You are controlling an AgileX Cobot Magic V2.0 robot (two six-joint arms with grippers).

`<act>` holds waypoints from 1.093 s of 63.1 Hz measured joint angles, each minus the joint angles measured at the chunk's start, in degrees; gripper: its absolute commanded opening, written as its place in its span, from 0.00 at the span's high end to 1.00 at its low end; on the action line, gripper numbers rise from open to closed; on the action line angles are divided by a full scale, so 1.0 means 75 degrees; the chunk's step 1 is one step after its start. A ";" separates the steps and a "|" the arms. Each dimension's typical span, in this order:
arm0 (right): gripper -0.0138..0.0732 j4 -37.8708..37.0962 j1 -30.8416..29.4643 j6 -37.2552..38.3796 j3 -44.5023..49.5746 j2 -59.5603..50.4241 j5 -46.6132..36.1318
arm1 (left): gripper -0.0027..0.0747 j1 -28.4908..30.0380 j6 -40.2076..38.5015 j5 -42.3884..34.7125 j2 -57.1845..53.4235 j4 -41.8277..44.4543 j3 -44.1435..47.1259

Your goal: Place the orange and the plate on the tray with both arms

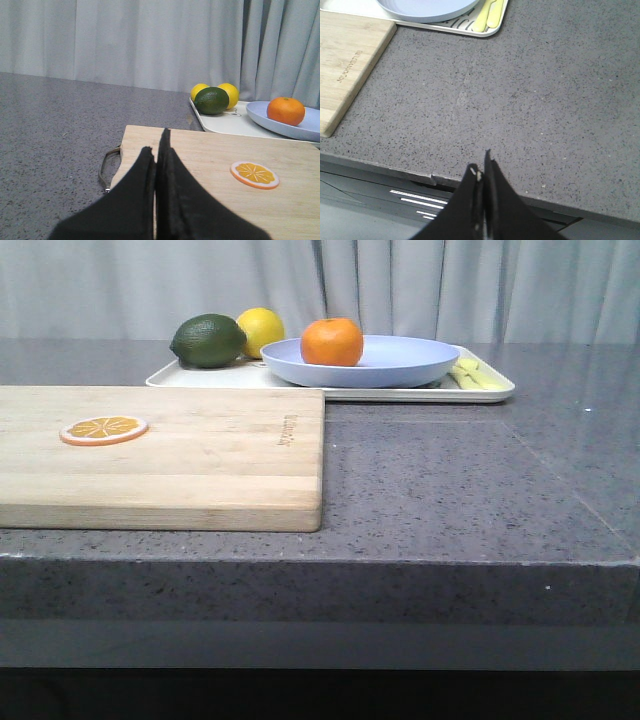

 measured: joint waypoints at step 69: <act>0.92 -0.1387 -0.0720 0.0000 0.6898 -0.3843 -0.7250 | 0.99 0.0000 0.0000 0.0000 0.0000 0.0000 0.0000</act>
